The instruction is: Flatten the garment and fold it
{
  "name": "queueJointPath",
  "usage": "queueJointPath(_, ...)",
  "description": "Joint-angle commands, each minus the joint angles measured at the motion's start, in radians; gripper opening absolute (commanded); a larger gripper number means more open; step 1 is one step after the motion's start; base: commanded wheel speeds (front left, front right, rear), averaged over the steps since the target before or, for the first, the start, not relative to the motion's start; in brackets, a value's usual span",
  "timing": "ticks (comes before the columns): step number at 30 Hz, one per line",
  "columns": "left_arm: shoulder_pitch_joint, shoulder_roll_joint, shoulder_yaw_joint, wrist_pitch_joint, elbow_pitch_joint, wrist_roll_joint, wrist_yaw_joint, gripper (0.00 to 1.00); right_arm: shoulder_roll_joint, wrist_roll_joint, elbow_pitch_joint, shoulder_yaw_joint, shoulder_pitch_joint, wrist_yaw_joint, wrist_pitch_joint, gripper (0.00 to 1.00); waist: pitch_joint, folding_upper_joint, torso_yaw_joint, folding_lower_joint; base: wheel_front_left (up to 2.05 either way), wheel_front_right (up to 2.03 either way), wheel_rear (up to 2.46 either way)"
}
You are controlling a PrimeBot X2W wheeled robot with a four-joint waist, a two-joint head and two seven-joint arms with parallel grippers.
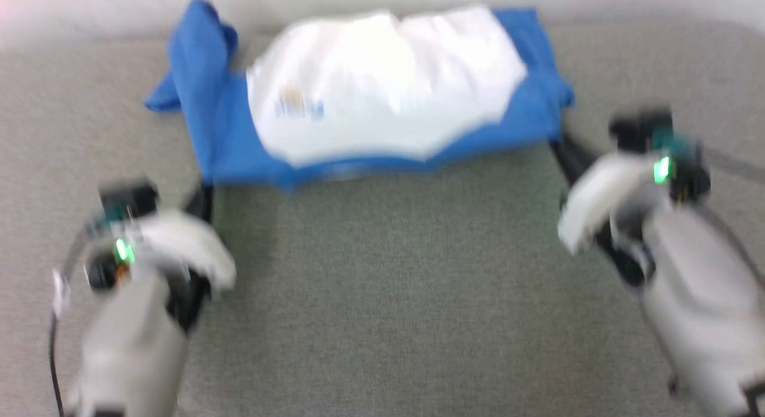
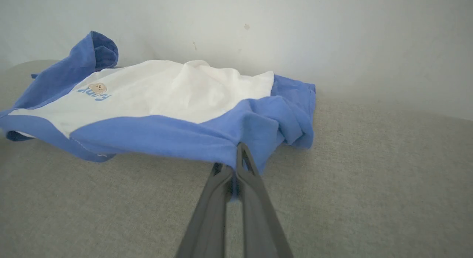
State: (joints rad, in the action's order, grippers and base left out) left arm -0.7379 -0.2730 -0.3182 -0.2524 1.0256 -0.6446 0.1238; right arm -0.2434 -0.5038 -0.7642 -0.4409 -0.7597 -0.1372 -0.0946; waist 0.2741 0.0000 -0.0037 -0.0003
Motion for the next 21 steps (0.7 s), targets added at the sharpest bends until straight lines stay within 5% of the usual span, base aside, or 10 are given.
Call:
queueJointPath(1,0.083,-0.009,0.002,-0.008,-0.034,-0.008,0.004,0.00,-0.033,-0.013,0.051,0.012,0.081,0.006,-0.001,0.00,-0.125,0.0000,0.011,0.0003,0.00,0.00,0.00)
queueJointPath(5,0.290,-0.020,0.009,-0.009,-0.178,-0.014,-0.033,0.00,-0.069,-0.004,0.227,0.069,0.295,0.006,0.046,0.00,-0.189,0.0000,0.003,0.0003,0.00,0.00,0.00)
queueJointPath(10,0.574,-0.060,0.017,0.073,-0.461,-0.033,-0.148,0.00,-0.067,0.056,0.495,0.205,0.574,0.006,0.174,0.00,-0.236,0.0000,-0.003,0.0003,0.00,0.00,0.00)
queueJointPath(16,0.890,-0.127,0.023,0.268,-0.871,-0.064,-0.316,0.00,0.017,0.155,0.784,0.383,0.873,0.006,0.332,0.00,-0.263,0.0000,0.010,0.0003,0.00,0.00,0.00)
queueJointPath(21,1.068,-0.158,0.016,0.398,-1.053,-0.096,-0.412,0.00,0.087,0.224,0.888,0.462,1.027,0.006,0.409,0.00,-0.278,0.0000,0.018,0.0003,0.00,0.00,0.00)
